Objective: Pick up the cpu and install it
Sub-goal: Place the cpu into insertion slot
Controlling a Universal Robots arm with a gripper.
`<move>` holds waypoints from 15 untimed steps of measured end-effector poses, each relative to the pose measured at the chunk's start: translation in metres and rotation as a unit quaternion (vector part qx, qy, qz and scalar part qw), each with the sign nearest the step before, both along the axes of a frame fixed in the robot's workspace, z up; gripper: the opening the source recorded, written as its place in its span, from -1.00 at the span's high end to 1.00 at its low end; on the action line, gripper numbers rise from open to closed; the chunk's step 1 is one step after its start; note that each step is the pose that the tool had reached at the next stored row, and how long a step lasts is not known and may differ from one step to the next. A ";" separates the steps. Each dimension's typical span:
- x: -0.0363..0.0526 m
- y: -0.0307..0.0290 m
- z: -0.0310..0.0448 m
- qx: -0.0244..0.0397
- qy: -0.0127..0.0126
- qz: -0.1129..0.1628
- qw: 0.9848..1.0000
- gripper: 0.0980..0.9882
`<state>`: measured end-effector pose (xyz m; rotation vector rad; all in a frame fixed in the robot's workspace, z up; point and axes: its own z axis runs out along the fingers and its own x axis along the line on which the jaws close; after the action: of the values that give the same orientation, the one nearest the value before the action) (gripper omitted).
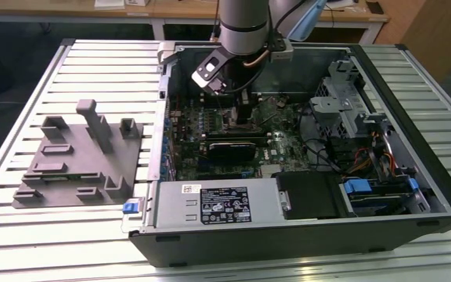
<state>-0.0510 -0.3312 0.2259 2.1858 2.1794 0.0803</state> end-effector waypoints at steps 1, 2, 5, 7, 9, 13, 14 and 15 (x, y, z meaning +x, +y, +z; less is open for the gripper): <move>0.0000 0.0006 -0.0014 0.000 0.000 0.000 1.000 0.00; 0.0000 0.0011 -0.0028 0.000 0.000 0.000 1.000 0.00; 0.0000 0.0023 -0.0077 0.000 0.000 0.000 1.000 0.00; 0.0000 0.0032 -0.0107 0.000 0.000 0.000 1.000 0.00; 0.0000 0.0043 -0.0130 0.000 0.000 0.000 1.000 0.00; -0.0002 0.0056 -0.0169 0.000 0.000 0.000 1.000 0.00; -0.0003 0.0061 -0.0175 0.000 0.000 0.000 1.000 0.00; -0.0004 0.0066 -0.0182 0.000 0.000 0.000 1.000 0.00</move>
<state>-0.0514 -0.3246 0.2077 2.1857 2.1790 0.0794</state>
